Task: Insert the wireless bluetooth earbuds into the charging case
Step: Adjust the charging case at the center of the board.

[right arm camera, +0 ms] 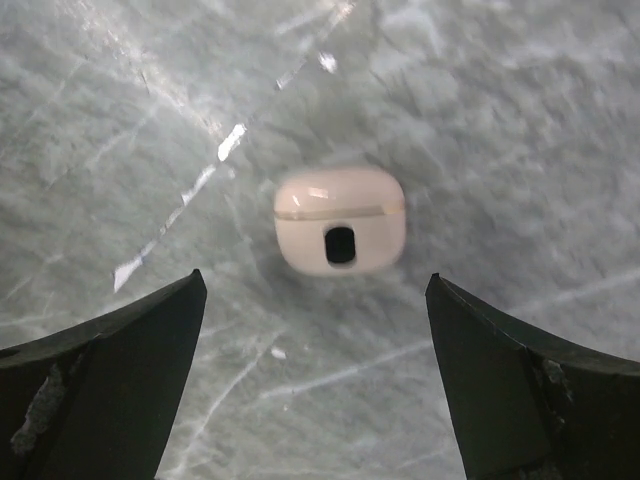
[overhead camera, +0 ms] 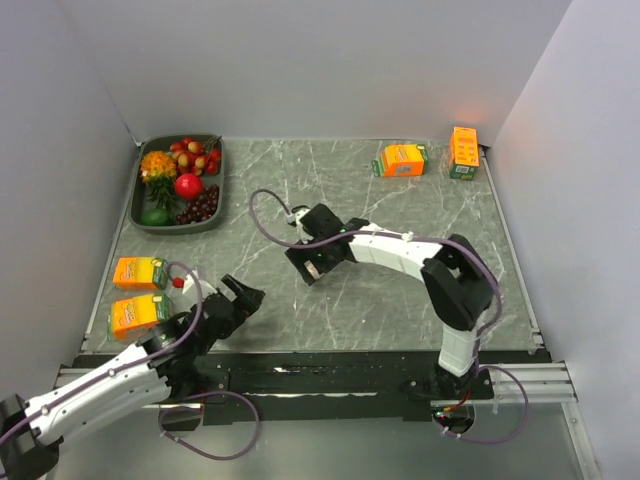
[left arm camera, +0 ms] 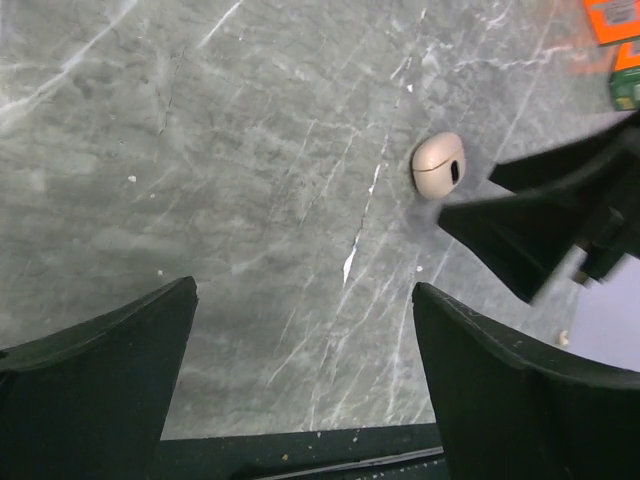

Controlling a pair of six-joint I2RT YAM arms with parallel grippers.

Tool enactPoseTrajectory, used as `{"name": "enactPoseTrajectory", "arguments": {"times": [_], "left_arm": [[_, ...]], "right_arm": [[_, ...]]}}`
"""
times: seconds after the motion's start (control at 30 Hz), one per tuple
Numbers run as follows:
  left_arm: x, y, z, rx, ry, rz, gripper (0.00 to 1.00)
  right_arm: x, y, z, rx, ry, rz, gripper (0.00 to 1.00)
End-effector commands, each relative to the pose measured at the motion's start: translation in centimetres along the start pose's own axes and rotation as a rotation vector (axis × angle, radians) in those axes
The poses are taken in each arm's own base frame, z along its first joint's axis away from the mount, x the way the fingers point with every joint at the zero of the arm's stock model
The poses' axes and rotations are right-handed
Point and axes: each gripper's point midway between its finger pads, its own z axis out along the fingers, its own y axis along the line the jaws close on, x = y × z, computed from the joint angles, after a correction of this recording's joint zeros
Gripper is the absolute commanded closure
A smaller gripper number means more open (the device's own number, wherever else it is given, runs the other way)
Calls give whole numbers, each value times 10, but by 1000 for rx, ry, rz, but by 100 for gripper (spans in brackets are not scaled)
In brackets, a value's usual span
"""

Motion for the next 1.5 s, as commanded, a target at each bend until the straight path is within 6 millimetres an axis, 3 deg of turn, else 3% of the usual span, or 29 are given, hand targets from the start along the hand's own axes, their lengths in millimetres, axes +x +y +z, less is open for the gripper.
{"name": "enactPoseTrajectory", "arguments": {"times": [0.0, 0.13, 0.47, 0.6, 0.77, 0.9, 0.97, 1.03, 1.07, 1.1, 1.17, 1.27, 1.47], "left_arm": [[-6, 0, -7, 34, -20, -31, 4], [-5, 5, -8, 27, -15, -23, 4], [-2, 8, -5, 29, -12, -25, 5], [0, 8, -4, 24, -6, -19, 5], [1, 8, -3, 25, -6, -14, 5], [0, 8, -3, 33, -7, -18, 6], [1, 9, -3, 27, -5, -10, 6], [0, 9, -3, 25, -8, -9, 6], [-1, 9, -3, 23, -12, -7, 6], [-2, 9, -3, 19, -17, -6, 6], [-4, 8, -4, 22, -24, -8, 6], [-8, 4, -5, 25, -39, -12, 7], [-14, 13, -4, -25, -72, -29, 7]], "right_arm": [[-24, 6, 13, 19, 0, -100, 1], [-17, 3, 34, 59, 69, -131, 1], [3, -11, 38, 132, 130, -105, 2], [10, -9, 40, 125, 153, -98, 16], [15, -6, 36, 122, 163, -50, 24], [14, -5, 33, 135, 172, 5, 40], [12, -5, 30, 157, 176, 61, 48], [5, -4, 26, 174, 163, 153, 70], [9, -8, 22, 206, 182, 194, 88], [7, -6, 21, 216, 183, 293, 94], [3, -2, 17, 209, 187, 406, 100], [-5, 10, 15, 179, 164, 688, 100], [-7, 13, 14, 227, 139, 1050, 100]]}}
